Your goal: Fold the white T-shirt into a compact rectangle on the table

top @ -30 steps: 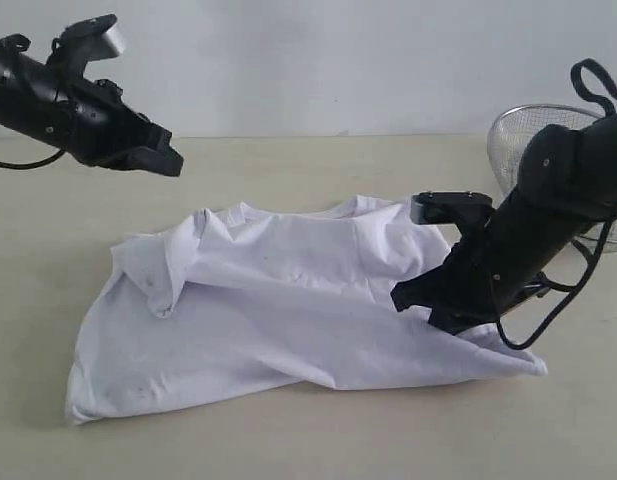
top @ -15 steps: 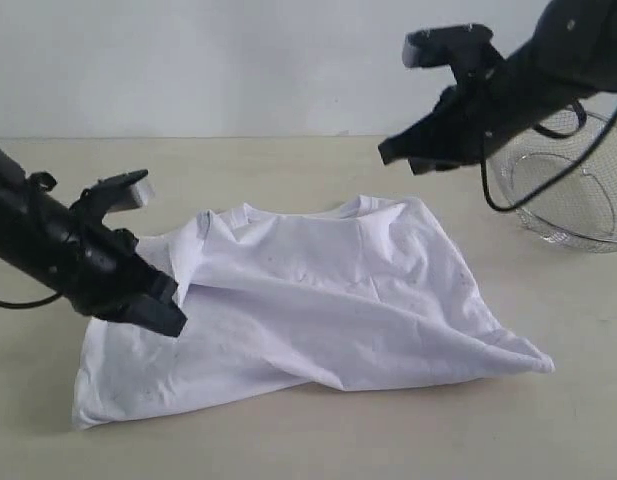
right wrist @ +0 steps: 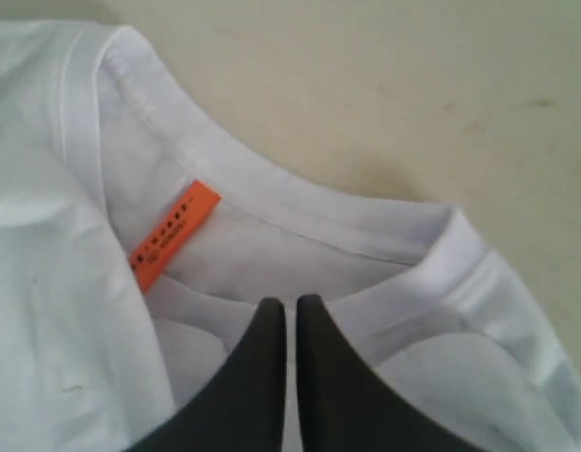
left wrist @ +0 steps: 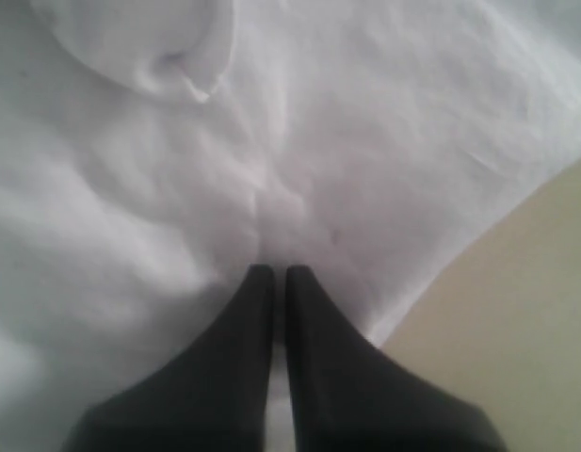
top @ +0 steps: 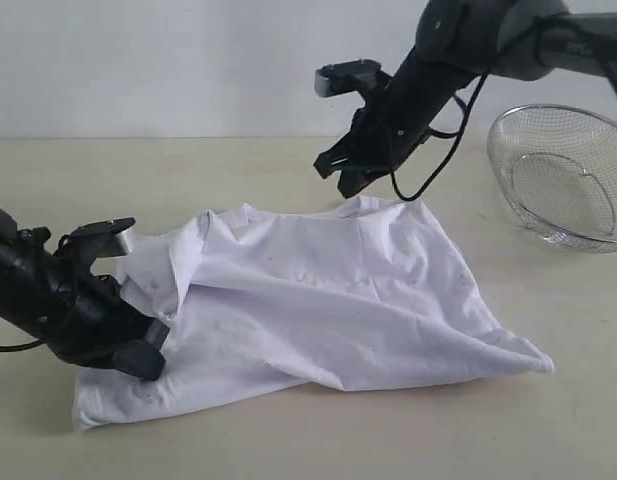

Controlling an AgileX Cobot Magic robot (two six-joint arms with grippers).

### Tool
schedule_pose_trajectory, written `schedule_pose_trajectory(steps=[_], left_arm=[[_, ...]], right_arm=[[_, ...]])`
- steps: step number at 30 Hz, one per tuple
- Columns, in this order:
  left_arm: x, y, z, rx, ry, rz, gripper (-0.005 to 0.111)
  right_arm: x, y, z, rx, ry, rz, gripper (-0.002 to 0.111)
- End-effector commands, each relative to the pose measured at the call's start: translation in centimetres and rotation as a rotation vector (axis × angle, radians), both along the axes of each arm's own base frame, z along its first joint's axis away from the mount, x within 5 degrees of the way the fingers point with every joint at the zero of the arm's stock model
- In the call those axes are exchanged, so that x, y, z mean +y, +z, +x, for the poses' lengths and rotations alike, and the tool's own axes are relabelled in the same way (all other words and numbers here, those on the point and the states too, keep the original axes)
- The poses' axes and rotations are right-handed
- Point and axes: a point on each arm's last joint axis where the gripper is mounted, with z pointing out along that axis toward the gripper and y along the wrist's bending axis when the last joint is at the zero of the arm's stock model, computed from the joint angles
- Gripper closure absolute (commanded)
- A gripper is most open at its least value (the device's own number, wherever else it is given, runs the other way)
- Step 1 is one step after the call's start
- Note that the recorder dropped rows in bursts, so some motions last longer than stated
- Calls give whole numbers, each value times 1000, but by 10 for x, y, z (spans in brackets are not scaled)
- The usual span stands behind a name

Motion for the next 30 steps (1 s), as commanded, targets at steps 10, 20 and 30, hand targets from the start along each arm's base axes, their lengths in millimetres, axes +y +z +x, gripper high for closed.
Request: schedule_pose_trajectory(steps=[10,20,30], left_arm=[[2,-1,4,-35,46,29,102],[4,-2,7,-67,65,48,102],[3,-2,6,-63,61,47,102]], right_arm=[[14,-10,-16,221,184,-40,108],[4,16,-44,234,165,-86,108],[6,19,-17,-15,3,-31,108]])
